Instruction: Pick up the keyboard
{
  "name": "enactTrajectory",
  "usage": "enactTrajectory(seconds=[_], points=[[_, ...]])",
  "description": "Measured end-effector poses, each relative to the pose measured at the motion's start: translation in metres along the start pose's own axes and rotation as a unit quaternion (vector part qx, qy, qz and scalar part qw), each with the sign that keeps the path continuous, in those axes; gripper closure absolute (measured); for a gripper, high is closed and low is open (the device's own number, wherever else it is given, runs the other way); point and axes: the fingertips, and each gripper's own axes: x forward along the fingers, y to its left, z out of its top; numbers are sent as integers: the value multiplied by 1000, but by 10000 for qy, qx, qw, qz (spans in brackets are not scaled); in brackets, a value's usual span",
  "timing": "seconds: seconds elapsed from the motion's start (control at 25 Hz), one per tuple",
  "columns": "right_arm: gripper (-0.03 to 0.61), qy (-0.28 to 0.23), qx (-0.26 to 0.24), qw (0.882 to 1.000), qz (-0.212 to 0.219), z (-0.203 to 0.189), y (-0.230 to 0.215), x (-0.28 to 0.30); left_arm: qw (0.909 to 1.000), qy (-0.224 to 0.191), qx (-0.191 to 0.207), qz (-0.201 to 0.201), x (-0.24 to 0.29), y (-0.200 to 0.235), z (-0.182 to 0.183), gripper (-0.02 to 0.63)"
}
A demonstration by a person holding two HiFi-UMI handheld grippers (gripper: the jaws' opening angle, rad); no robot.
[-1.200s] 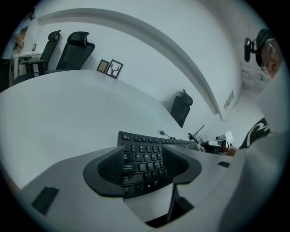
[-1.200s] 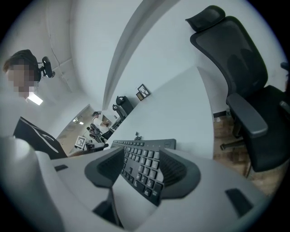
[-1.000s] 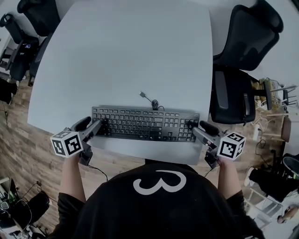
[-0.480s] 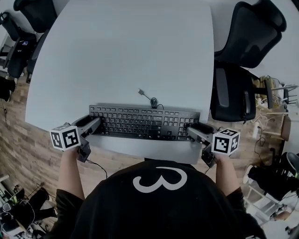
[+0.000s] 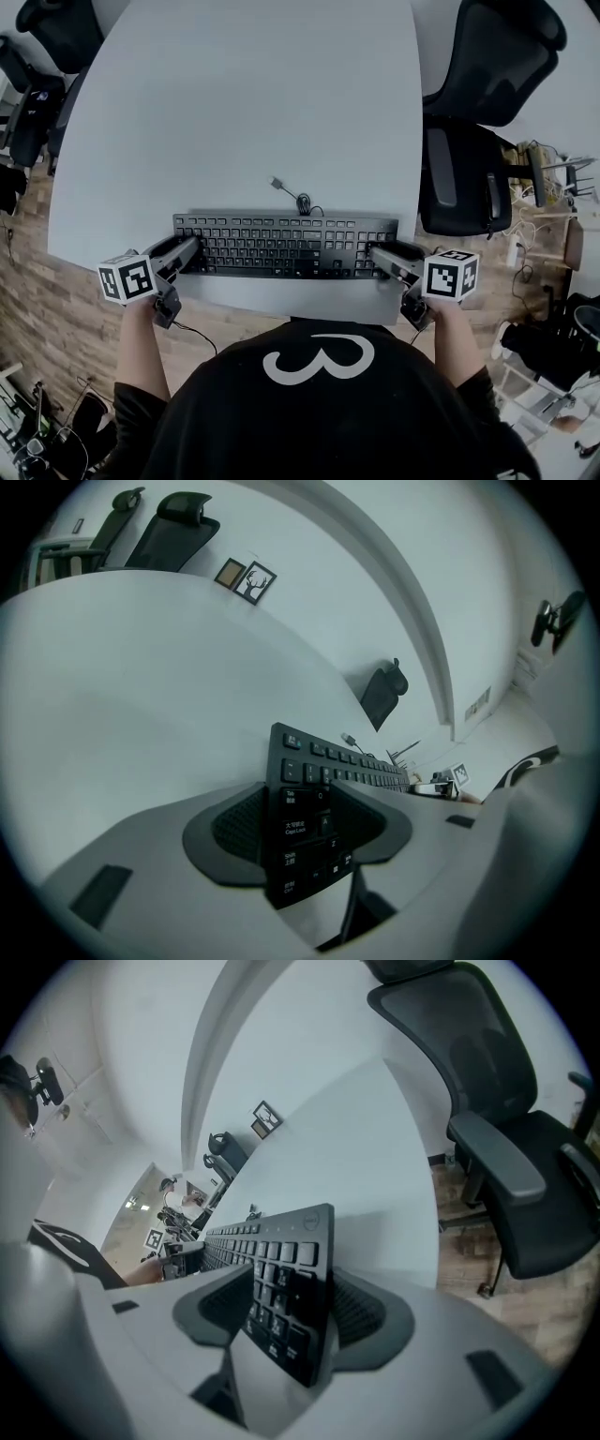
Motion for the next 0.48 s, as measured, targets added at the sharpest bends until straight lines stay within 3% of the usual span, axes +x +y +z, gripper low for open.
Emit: enactTrajectory(seconds=[0.2,0.48], points=[[383,106,-70,9998,-123,1,-6,1,9999,97,96,-66,1,-1,1,403],[389,139,-122,9996,-212,0,-6,0,10000,-36,35,-35,0,-1,1,405]])
